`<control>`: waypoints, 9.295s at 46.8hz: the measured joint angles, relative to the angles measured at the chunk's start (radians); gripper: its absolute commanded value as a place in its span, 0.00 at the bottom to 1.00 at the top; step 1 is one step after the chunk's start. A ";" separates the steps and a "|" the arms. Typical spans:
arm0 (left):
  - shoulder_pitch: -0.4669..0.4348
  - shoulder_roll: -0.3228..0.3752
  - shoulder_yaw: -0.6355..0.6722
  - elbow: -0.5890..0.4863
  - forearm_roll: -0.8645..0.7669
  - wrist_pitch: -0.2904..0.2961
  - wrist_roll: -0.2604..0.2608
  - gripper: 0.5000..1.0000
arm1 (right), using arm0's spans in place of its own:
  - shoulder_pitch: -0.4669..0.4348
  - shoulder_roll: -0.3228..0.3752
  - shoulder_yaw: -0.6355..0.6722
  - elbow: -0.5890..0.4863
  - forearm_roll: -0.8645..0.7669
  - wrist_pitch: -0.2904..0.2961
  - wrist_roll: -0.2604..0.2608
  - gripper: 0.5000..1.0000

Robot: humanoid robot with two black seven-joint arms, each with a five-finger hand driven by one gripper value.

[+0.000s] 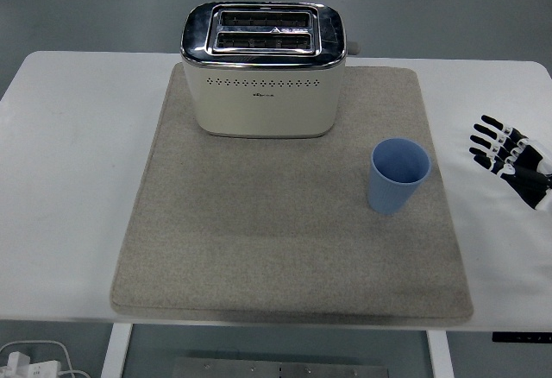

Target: Put the water cup in front of the bread machine

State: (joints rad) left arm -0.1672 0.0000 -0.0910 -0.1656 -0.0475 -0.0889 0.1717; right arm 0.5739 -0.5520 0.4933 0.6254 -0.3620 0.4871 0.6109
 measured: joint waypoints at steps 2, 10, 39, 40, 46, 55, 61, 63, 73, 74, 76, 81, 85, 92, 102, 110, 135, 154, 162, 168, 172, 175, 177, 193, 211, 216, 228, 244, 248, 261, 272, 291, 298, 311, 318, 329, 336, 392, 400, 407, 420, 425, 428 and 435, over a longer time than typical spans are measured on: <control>0.000 0.000 -0.001 0.000 0.000 0.000 0.000 1.00 | 0.000 0.000 0.000 0.000 -0.008 -0.009 0.000 0.85; 0.000 0.000 -0.003 -0.003 0.000 0.000 0.001 1.00 | -0.001 -0.017 -0.004 0.002 -0.030 -0.020 0.000 0.85; 0.000 0.000 -0.001 -0.011 0.001 -0.002 0.002 1.00 | -0.097 -0.187 0.013 0.231 -0.009 0.036 0.000 0.85; 0.000 0.000 -0.001 -0.011 0.001 -0.002 0.002 1.00 | -0.099 -0.189 0.013 0.239 -0.009 0.034 0.000 0.85; 0.000 0.000 0.000 -0.012 0.001 -0.002 0.002 1.00 | -0.108 -0.195 0.013 0.293 -0.009 0.015 0.000 0.85; 0.000 0.000 0.002 -0.012 0.001 -0.002 0.002 1.00 | -0.117 -0.210 0.013 0.370 -0.009 -0.028 0.000 0.85; 0.000 0.000 0.002 -0.012 0.001 -0.002 0.002 1.00 | -0.117 -0.210 0.013 0.417 -0.011 -0.069 0.000 0.85; 0.000 0.000 0.002 -0.012 0.001 -0.002 0.002 1.00 | -0.117 -0.209 0.012 0.432 -0.014 -0.083 0.000 0.85; 0.000 0.000 0.004 -0.012 0.001 -0.002 0.002 1.00 | -0.120 -0.198 0.011 0.457 -0.029 -0.129 0.000 0.85; 0.000 0.000 0.004 -0.012 0.001 -0.002 0.002 1.00 | -0.122 -0.197 0.011 0.457 -0.029 -0.130 0.000 0.85; 0.000 0.000 0.004 -0.012 0.001 -0.002 0.002 1.00 | -0.124 -0.196 0.011 0.457 -0.030 -0.134 0.000 0.85; 0.000 0.000 0.004 -0.012 0.001 -0.002 0.002 1.00 | -0.124 -0.192 0.011 0.465 -0.031 -0.156 0.000 0.85; 0.000 0.000 0.004 -0.012 0.001 -0.002 0.002 1.00 | -0.126 -0.189 0.011 0.473 -0.031 -0.171 0.000 0.85; 0.000 0.000 0.005 -0.012 0.001 -0.002 0.002 1.00 | -0.133 -0.181 0.009 0.501 -0.032 -0.198 0.000 0.85; 0.000 0.000 0.005 -0.012 0.001 -0.002 0.002 1.00 | -0.148 -0.173 0.008 0.549 -0.062 -0.237 0.000 0.85; 0.000 0.000 0.005 -0.012 0.001 -0.002 0.002 1.00 | -0.153 -0.171 0.006 0.585 -0.064 -0.263 0.000 0.85; 0.000 0.000 0.005 -0.012 0.001 -0.002 0.002 1.00 | -0.165 -0.136 -0.006 0.639 -0.106 -0.334 0.000 0.85; 0.000 0.000 0.005 -0.012 0.001 -0.002 0.002 1.00 | -0.170 -0.111 -0.005 0.662 -0.125 -0.370 0.000 0.85; 0.000 0.000 0.005 -0.012 0.001 -0.002 0.002 1.00 | -0.171 -0.108 -0.005 0.685 -0.126 -0.390 0.000 0.85; 0.000 0.000 0.005 -0.012 0.001 -0.002 0.002 1.00 | -0.171 -0.101 -0.005 0.689 -0.128 -0.400 0.000 0.85; 0.000 0.000 0.005 -0.013 0.001 -0.002 0.002 1.00 | -0.171 -0.097 -0.006 0.689 -0.137 -0.402 0.000 0.85; 0.000 0.000 0.005 -0.013 0.001 -0.002 0.002 1.00 | -0.170 -0.087 -0.006 0.689 -0.140 -0.403 0.000 0.85; 0.000 0.000 0.005 -0.012 0.001 -0.002 0.002 1.00 | -0.170 -0.082 -0.006 0.689 -0.140 -0.407 0.000 0.85; 0.000 0.000 0.005 -0.012 0.001 -0.002 0.002 1.00 | -0.164 -0.051 -0.007 0.692 -0.158 -0.430 0.000 0.85; 0.000 0.000 0.004 -0.013 0.001 -0.002 0.002 1.00 | -0.161 -0.016 -0.011 0.692 -0.166 -0.441 0.000 0.85; 0.000 0.000 0.005 -0.012 0.002 -0.002 0.002 1.00 | -0.163 -0.001 -0.012 0.691 -0.183 -0.454 0.000 0.85; 0.000 0.000 0.004 -0.012 0.001 -0.002 0.002 1.00 | -0.162 0.007 -0.012 0.689 -0.190 -0.464 0.000 0.85; 0.000 0.000 0.005 -0.012 0.001 -0.002 0.002 1.00 | -0.155 0.012 -0.025 0.661 -0.192 -0.465 0.000 0.85; 0.000 0.000 0.005 -0.012 0.002 -0.002 0.002 1.00 | -0.154 0.033 -0.026 0.645 -0.193 -0.464 0.000 0.84; 0.000 0.000 0.005 -0.012 0.001 -0.002 0.002 1.00 | -0.151 0.052 -0.026 0.637 -0.199 -0.464 0.000 0.63; 0.000 0.000 0.005 -0.012 0.001 -0.002 0.002 1.00 | -0.140 0.052 -0.032 0.630 -0.199 -0.467 0.000 0.34; 0.000 0.000 0.005 -0.012 0.001 -0.002 0.002 1.00 | -0.117 0.069 -0.030 0.627 -0.199 -0.475 0.000 0.09; 0.000 0.000 0.005 -0.013 0.001 -0.002 0.002 1.00 | -0.087 0.104 -0.030 0.628 -0.197 -0.488 0.000 0.09; 0.000 0.000 0.005 -0.014 0.002 -0.002 0.002 1.00 | -0.014 0.175 -0.075 0.628 -0.196 -0.543 0.000 0.10; 0.000 0.000 0.005 -0.014 0.001 -0.002 0.002 1.00 | 0.033 0.223 -0.130 0.627 -0.194 -0.589 0.000 0.10; 0.000 0.000 0.005 -0.015 0.002 -0.002 0.002 1.00 | 0.095 0.288 -0.177 0.617 -0.185 -0.626 0.000 0.11; 0.000 0.000 0.004 -0.014 0.002 -0.003 0.002 1.00 | 0.122 0.314 -0.182 0.583 -0.182 -0.628 0.000 0.11; 0.000 0.000 0.005 -0.015 0.001 -0.003 0.002 1.00 | 0.221 0.552 -0.222 0.246 -0.182 -0.615 0.000 0.28; 0.000 0.000 0.005 -0.015 0.001 -0.003 0.002 1.00 | 0.224 0.552 -0.222 0.232 -0.181 -0.618 0.000 0.32; 0.000 0.000 0.005 -0.015 0.001 -0.003 0.002 1.00 | 0.224 0.552 -0.219 0.225 -0.181 -0.623 0.000 0.41; 0.000 0.000 0.005 -0.015 0.001 -0.003 0.002 1.00 | 0.218 0.552 -0.219 0.223 -0.180 -0.627 0.000 0.61; 0.000 0.000 0.005 -0.016 0.001 -0.003 0.002 1.00 | 0.216 0.552 -0.219 0.223 -0.180 -0.627 0.000 0.69; 0.000 0.000 0.005 -0.015 0.001 -0.003 0.002 1.00 | 0.215 0.552 -0.219 0.224 -0.179 -0.627 0.000 0.72; 0.000 0.000 0.005 -0.015 0.001 -0.003 0.002 1.00 | 0.212 0.552 -0.219 0.224 -0.178 -0.627 0.000 0.79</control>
State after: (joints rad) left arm -0.1672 0.0000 -0.0859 -0.1804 -0.0460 -0.0921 0.1733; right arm 0.7864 0.0001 0.2747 0.8492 -0.5400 -0.1396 0.6109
